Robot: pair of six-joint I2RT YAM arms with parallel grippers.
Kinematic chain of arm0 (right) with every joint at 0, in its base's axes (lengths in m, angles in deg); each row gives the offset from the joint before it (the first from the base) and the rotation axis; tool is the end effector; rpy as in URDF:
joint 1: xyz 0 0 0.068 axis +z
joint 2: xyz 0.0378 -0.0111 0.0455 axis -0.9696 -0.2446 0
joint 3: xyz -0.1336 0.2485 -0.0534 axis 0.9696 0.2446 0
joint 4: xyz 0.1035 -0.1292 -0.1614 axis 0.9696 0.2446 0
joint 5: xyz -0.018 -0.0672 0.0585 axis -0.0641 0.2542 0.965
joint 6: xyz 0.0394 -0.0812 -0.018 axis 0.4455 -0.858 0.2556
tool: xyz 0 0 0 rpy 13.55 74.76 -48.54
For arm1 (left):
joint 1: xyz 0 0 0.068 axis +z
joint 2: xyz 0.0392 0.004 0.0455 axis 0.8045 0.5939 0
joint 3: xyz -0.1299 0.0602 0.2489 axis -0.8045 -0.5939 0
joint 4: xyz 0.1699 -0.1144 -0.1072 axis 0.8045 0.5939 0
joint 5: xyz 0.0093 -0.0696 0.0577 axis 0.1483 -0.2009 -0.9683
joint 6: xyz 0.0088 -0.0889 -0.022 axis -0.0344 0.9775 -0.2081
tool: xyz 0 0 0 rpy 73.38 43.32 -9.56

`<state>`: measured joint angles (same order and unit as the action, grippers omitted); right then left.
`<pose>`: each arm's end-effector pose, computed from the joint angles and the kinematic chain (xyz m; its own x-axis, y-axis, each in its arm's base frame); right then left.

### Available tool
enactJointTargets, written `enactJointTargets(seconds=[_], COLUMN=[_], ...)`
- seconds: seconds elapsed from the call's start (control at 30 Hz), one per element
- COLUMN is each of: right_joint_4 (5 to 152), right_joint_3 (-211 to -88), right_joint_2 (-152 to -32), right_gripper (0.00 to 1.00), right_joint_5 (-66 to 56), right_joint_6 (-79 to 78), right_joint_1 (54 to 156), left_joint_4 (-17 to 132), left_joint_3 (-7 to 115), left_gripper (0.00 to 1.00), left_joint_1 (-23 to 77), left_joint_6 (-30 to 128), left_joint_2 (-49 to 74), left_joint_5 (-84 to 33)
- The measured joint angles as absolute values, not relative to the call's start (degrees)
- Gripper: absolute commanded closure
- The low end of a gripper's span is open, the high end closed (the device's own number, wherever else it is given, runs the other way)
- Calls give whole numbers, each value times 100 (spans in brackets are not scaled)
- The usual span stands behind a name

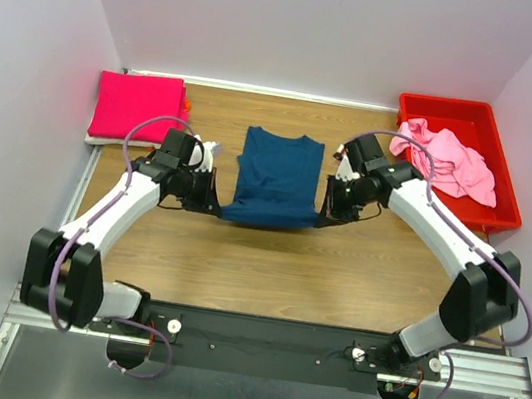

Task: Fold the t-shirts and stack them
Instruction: Fold the tshirt

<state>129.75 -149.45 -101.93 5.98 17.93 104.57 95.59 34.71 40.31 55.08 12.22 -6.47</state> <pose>0.2541 0.1697 0.2542 -0.9708 -0.0754 -0.2279 -0.1706 0.8846 0.4341 0.2309 -0.0930 0.2322 -0.9241 -0.0610 -0.3772 0.1610 0.8332 -0.5290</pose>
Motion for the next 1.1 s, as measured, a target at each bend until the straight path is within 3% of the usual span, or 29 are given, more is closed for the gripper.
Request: enactJointTargets(seconds=[0.2, 0.43, 1.1], right_joint_4=[13388, 13678, 14059], right_joint_3=[-14928, -15157, -16950], right_joint_2=[-9526, -9275, -10838], right_gripper=[100, 100, 100], right_joint_5=[635, 477, -1140], right_joint_6=[2069, 2495, 2580], right_joint_1=[10521, 10521, 10471], left_joint_4=[10166, 10435, 10098], left_joint_3=[3552, 3825, 4911], left_gripper=[100, 100, 100], left_joint_1=[4031, 4031, 4033], left_joint_6=[5744, 6039, 5941], left_joint_2=[330, 126, 1836], left_joint_5=[-444, -289, -245])
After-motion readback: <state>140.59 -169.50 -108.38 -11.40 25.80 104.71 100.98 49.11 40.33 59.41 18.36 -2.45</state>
